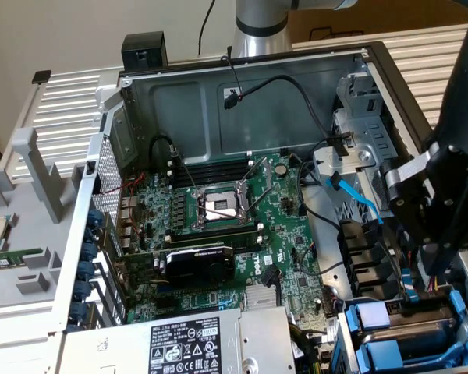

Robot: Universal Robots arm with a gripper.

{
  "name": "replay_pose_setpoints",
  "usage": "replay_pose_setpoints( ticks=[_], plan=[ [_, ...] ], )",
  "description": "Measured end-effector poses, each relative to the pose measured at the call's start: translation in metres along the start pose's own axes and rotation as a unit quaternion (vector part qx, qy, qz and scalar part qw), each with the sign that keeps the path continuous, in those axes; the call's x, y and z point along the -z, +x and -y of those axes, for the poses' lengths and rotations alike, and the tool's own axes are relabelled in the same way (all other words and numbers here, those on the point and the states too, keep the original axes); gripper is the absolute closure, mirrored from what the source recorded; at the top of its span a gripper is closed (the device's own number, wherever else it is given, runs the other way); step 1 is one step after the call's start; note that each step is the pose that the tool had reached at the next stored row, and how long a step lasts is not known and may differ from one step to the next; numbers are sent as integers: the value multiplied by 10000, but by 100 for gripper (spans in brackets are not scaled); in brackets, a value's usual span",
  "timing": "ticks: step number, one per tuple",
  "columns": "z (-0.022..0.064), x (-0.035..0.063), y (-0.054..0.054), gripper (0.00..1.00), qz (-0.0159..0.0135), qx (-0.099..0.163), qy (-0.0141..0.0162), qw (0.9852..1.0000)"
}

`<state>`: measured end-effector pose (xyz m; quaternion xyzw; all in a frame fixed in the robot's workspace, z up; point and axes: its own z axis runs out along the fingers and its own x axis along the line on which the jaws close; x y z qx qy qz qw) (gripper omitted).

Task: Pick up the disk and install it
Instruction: 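Insert the second disk wire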

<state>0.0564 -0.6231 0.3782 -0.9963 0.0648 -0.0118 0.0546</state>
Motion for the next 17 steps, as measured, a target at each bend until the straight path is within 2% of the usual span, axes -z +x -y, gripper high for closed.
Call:
replay_pose_setpoints(
  ticks=[4, 17],
  plan=[
    [8, 5, 51, 89, 2, -1, 1, 10000],
    [9, 5, 63, 89, 2, -1, 0, 10000]
  ],
)
